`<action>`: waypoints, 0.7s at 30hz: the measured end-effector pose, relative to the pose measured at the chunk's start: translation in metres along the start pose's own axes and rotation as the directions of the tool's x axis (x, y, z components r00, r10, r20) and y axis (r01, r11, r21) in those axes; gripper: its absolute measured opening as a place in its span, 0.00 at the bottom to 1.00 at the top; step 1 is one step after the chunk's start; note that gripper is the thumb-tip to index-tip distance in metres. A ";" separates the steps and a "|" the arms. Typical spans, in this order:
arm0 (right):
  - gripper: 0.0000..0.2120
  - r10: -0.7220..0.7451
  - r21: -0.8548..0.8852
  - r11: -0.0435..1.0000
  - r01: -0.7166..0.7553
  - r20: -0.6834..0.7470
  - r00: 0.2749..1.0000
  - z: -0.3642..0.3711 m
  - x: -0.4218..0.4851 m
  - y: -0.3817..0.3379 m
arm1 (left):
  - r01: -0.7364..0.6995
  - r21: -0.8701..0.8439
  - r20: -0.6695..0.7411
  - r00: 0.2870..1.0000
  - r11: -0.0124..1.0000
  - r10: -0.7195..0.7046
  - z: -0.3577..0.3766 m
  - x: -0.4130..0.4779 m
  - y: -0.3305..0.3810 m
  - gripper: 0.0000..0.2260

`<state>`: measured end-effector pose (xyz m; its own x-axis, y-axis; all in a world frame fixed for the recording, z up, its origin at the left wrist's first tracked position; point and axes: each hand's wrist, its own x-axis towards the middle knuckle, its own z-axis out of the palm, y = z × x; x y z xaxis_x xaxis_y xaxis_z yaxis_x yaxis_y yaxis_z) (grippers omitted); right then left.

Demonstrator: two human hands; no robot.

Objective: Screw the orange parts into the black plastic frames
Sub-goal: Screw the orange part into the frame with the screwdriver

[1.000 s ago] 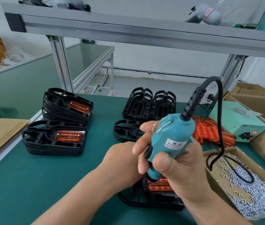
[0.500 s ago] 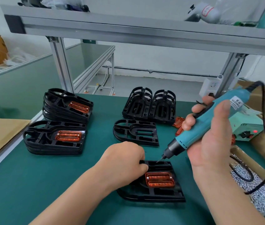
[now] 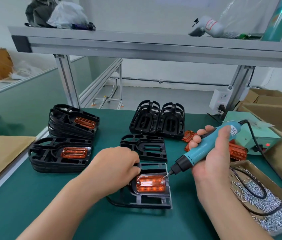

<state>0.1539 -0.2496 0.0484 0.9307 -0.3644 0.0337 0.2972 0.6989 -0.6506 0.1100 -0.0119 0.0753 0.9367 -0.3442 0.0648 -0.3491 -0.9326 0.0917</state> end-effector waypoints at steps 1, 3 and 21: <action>0.20 0.001 0.001 1.000 -0.001 -0.005 1.000 0.000 0.000 0.000 | 0.026 0.018 -0.004 1.000 0.999 -0.026 -0.003 -0.002 -0.006 0.09; 0.20 0.006 0.001 1.000 -0.006 -0.014 1.000 0.000 0.000 0.000 | 0.087 0.064 -0.012 0.996 0.994 -0.086 -0.009 -0.007 -0.023 0.10; 0.18 0.014 -0.130 0.991 -0.007 0.047 0.999 0.007 -0.013 0.008 | 0.413 0.354 -0.099 0.909 0.839 -0.406 -0.049 -0.023 -0.176 0.08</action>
<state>0.1456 -0.2348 0.0478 0.9436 -0.3257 0.0602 0.2599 0.6155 -0.7440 0.1484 0.1650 0.1063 0.9898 0.0761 0.1201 0.1041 -0.9632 -0.2476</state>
